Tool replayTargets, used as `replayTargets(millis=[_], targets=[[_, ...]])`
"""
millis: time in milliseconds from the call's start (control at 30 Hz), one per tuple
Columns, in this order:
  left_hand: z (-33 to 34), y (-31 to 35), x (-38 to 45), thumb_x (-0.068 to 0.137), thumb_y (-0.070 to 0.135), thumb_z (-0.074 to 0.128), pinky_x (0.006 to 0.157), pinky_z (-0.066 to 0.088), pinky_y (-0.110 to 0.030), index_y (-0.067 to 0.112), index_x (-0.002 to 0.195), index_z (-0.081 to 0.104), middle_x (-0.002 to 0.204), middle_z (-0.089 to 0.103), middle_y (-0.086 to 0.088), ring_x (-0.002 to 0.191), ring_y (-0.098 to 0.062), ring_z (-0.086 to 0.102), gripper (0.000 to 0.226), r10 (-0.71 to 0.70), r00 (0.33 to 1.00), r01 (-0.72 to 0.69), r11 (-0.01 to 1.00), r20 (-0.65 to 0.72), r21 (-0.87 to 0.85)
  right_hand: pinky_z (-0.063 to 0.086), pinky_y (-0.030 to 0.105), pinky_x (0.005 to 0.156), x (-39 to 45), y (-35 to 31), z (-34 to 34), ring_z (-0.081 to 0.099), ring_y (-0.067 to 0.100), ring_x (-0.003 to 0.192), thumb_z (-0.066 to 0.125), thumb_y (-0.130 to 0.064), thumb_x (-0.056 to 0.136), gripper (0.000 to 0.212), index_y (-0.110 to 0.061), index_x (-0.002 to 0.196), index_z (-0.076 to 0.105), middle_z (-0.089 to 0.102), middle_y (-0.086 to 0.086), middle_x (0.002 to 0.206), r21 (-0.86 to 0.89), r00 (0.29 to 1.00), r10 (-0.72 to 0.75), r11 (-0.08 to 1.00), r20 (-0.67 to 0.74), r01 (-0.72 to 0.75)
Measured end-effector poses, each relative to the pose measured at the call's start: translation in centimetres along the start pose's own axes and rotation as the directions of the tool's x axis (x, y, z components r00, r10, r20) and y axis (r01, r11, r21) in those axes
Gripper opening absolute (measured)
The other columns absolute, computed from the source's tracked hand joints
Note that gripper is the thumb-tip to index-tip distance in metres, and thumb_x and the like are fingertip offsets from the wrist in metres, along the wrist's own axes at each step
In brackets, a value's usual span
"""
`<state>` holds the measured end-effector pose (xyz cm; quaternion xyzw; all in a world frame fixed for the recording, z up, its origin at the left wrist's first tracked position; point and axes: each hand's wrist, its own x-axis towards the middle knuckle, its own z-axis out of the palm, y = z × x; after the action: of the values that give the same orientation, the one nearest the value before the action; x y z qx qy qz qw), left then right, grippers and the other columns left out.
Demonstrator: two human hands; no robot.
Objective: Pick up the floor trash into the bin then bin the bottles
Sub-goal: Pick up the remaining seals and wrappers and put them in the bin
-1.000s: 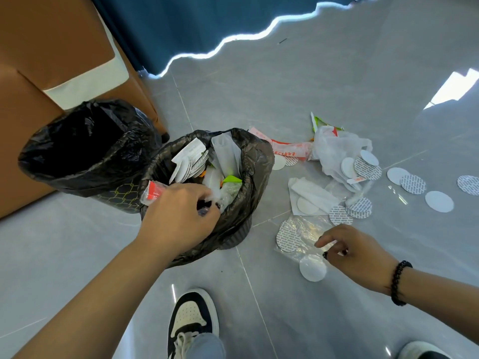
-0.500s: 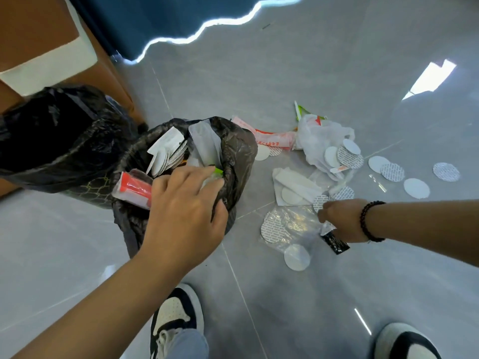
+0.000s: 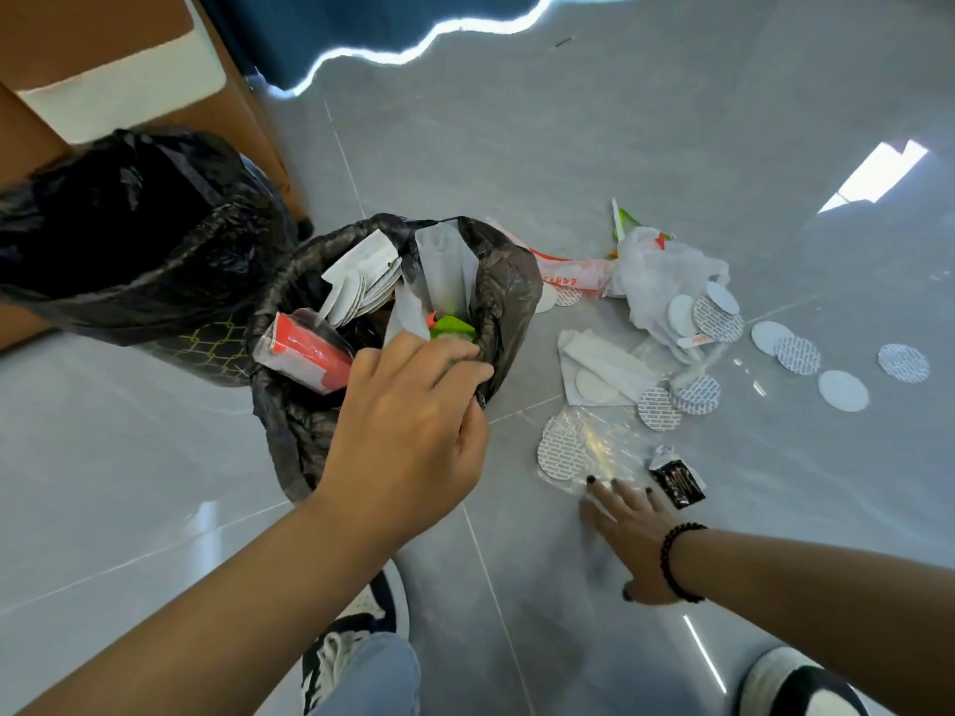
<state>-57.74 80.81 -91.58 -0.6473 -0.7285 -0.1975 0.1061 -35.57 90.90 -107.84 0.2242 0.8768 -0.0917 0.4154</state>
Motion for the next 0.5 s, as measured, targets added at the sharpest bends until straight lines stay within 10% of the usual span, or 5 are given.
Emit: replayTargets(millis=[333,500], targets=[[0.5,0.2,-1.1,0.077,0.013,0.062,0.075,0.045,-0.039,0.013,0.098,0.073,0.103,0.07,-0.001,0.091,-0.023,0.062,0.023,0.042,0.997,-0.035,0.994,0.065,-0.105,0.035,0.035,0.109,-0.3,2.0,0.8,0.026,0.027,0.138,0.05,-0.011,0.09,0.066,-0.007,0.148,0.019,0.017,0.008,0.154,0.036,0.985,-0.046,0.998,-0.168,0.053],[0.7,0.7,-1.1,0.077,0.012,0.062,0.076,0.048,-0.039,0.013,0.097,0.072,0.1,0.07,0.0,0.09,-0.022,0.062,0.023,0.069,0.992,-0.056,0.989,0.101,-0.134,0.052,0.037,0.069,-0.1,2.0,1.0,0.057,0.033,0.091,0.065,-0.006,0.074,0.041,0.005,0.113,0.057,0.052,0.022,0.114,-0.181,0.935,-0.164,0.977,-0.316,0.11]])
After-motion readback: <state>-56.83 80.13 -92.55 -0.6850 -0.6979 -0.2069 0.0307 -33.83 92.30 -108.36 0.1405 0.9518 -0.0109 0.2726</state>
